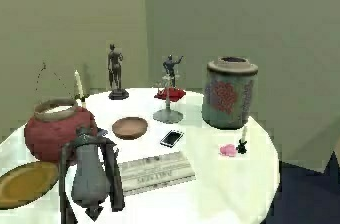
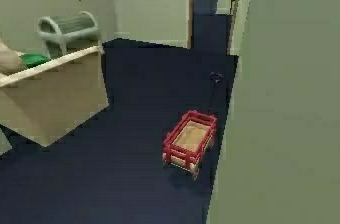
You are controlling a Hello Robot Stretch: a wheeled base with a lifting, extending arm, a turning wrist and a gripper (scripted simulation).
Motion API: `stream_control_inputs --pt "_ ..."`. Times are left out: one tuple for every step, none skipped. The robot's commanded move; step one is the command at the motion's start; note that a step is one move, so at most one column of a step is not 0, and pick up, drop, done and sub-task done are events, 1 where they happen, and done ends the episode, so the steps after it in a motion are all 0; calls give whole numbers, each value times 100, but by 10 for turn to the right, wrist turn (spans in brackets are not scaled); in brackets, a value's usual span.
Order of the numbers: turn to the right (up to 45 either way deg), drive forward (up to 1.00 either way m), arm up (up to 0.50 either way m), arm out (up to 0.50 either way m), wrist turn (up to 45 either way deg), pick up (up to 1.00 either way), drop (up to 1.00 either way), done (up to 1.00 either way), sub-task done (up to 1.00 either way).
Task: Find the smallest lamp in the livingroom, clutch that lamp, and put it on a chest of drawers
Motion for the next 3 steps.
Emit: stream_control_inputs --pt "-450 0 0 0 0 0 0 0 0" --pt "-210 0 0 0 0 0 0 0 0" --pt "-30 0 0 0 0 0 0 0 0"
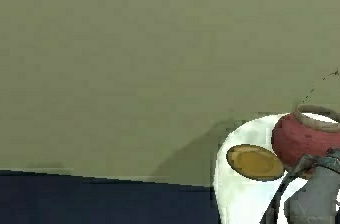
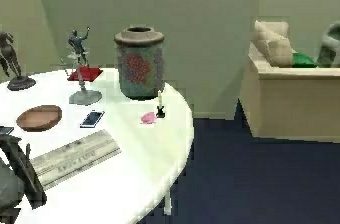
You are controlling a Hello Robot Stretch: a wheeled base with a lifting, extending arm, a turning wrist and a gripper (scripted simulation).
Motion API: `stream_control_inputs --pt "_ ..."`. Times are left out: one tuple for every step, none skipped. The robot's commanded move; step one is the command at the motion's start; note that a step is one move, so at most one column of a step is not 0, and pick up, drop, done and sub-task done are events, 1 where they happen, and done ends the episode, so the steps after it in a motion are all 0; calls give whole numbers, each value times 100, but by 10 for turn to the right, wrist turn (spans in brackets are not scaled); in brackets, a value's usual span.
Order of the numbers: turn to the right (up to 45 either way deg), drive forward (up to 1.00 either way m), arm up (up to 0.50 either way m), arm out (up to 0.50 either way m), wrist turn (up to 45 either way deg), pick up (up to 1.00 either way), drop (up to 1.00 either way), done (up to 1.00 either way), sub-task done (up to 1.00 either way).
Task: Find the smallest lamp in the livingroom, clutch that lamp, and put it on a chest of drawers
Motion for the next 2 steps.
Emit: stream_control_inputs --pt "450 0 0 0 0 0 0 0 0" --pt "450 0 0 0 0 0 0 0 0"
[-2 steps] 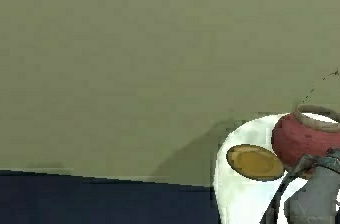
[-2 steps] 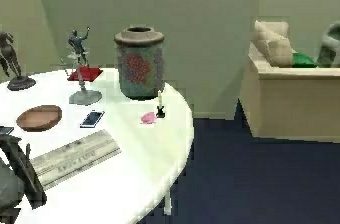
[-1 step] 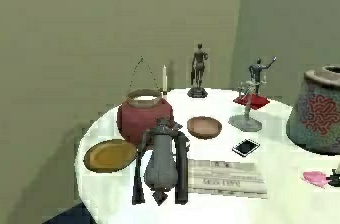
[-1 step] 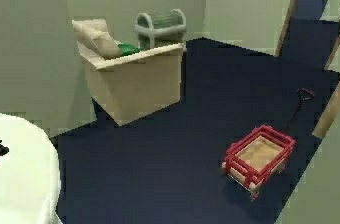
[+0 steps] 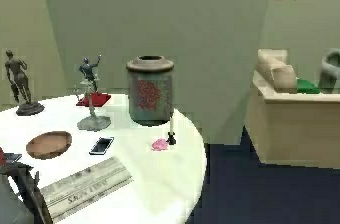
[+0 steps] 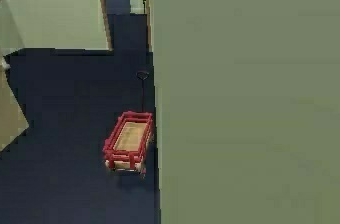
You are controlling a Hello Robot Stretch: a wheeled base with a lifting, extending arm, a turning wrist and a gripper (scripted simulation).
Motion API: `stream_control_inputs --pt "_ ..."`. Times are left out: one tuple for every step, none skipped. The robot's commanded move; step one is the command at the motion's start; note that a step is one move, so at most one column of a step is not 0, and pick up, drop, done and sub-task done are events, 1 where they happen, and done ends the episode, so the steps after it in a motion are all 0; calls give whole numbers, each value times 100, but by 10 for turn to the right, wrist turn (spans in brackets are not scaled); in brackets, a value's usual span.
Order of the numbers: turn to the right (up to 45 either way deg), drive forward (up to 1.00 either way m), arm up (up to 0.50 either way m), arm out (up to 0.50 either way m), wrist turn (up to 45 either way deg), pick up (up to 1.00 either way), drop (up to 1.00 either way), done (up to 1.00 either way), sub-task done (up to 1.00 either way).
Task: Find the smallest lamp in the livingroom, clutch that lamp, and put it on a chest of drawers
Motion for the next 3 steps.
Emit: stream_control_inputs --pt "360 0 0 0 0 0 0 0 0" --pt "30 0 0 0 0 0 0 0 0" --pt "0 55 0 0 0 0 0 0 0"
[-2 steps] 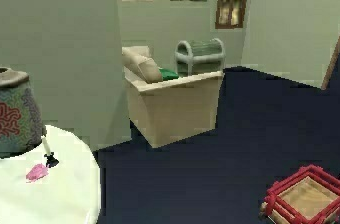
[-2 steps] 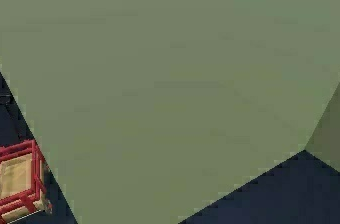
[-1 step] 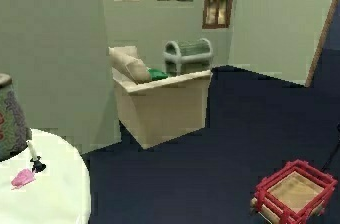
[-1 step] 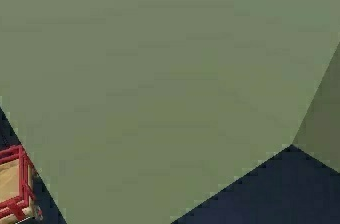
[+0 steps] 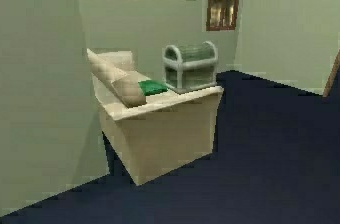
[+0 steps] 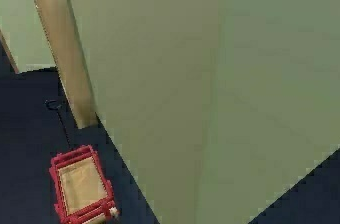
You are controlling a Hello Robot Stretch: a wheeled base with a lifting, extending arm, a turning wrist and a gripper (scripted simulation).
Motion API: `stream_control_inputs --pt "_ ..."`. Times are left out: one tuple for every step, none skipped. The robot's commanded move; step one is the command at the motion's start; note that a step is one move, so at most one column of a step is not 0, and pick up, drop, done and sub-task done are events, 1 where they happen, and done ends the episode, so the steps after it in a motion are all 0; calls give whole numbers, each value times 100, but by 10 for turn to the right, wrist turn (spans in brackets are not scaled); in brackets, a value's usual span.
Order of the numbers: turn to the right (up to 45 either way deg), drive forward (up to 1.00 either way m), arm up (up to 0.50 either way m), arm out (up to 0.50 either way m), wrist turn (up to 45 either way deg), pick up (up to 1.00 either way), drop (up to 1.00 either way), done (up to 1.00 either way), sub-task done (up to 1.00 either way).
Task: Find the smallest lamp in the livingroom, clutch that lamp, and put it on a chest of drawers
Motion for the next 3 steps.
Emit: stream_control_inputs --pt "-300 0 0 0 0 0 0 0 0" --pt "0 30 0 0 0 0 0 0 0" --pt "-450 0 0 0 0 0 0 0 0"
